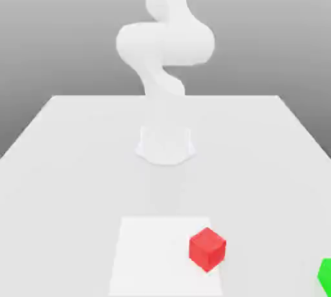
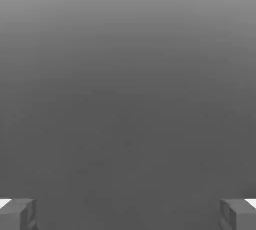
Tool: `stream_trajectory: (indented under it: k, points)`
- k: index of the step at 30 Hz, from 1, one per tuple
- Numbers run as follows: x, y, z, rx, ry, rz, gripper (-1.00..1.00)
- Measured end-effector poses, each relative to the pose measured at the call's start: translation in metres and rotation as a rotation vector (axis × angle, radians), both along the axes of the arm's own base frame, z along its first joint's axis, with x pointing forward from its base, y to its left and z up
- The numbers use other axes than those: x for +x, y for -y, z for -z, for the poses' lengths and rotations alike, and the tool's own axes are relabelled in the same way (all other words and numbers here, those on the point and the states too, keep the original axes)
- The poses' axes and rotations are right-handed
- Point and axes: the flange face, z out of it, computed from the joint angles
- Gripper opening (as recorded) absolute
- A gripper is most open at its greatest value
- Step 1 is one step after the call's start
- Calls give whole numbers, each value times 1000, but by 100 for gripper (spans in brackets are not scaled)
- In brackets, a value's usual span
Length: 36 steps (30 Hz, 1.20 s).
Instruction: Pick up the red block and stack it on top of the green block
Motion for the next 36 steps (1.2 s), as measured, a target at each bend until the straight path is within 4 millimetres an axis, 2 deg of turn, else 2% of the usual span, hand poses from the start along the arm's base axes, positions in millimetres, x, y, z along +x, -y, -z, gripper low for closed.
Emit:
stream_trajectory:
  k: [5,8,11,16,22,27,28,34,36]
  points:
    - [54,-18,103,97,-164,146,0]
    - [73,-28,166,145,-257,237,0]
    - [82,-37,230,186,-350,332,0]
    - [77,-52,335,239,-501,498,0]
    - [43,-70,448,275,-664,696,0]
    - [39,-71,508,278,-681,719,0]
    - [38,-71,517,278,-681,719,-100]
    - [38,-71,521,279,-680,719,-100]
    - [39,-71,510,279,-680,720,-100]
